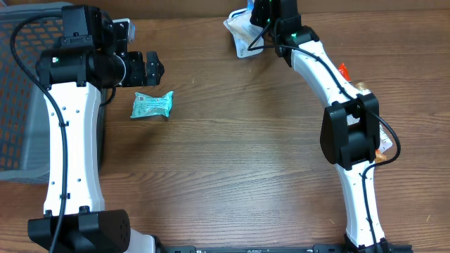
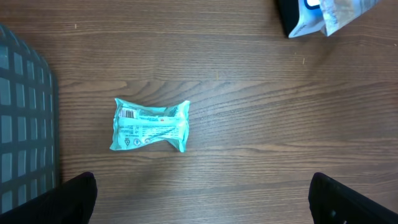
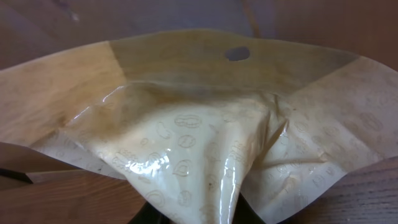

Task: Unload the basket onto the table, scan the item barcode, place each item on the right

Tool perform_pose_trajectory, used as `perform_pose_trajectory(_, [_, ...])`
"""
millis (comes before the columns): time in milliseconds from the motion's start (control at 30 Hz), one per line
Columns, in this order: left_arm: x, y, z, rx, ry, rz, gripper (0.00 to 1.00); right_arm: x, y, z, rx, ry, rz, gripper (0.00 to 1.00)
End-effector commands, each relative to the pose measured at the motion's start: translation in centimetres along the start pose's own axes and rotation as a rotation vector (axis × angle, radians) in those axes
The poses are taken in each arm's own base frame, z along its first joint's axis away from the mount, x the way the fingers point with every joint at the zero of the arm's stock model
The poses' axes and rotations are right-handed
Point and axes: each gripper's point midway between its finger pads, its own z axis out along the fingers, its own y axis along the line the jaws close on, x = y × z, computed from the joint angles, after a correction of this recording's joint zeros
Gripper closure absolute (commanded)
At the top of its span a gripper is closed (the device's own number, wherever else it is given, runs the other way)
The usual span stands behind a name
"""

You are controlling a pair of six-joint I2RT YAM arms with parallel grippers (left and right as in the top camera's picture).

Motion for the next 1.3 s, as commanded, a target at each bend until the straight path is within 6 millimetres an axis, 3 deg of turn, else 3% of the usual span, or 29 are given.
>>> perform_pose_trajectory(0, [-0.5, -0.3, -0.4, 0.002, -0.018, 0.004, 0.0, -2.4, -0.3, -0.4, 0.005, -0.059, 0.037, 0.87])
perform_pose_trajectory(233, [-0.5, -0.3, -0.4, 0.001, -0.018, 0.004, 0.0, -0.1, -2.1, 1.1, 0.046, -0.019, 0.049, 0.89])
perform_pose_trajectory(500, [-0.5, -0.3, -0.4, 0.002, -0.018, 0.004, 0.0, -1.1, -2.8, 1.3, 0.051, -0.06, 0.091, 0.92])
perform_pose_trajectory(767, [-0.5, -0.3, -0.4, 0.002, -0.018, 0.004, 0.0, 0.5, -3.8, 2.2, 0.074, -0.034, 0.094, 0.93])
perform_pose_trajectory(1133, [-0.5, -0.3, -0.4, 0.002, -0.018, 0.004, 0.0, 0.6, -3.5, 2.2, 0.061, -0.028, 0.092, 0.94])
perform_pose_trajectory(1267, [-0.5, -0.3, -0.4, 0.002, -0.018, 0.004, 0.0, -0.4, -1.6, 1.1, 0.0, -0.007, 0.083, 0.96])
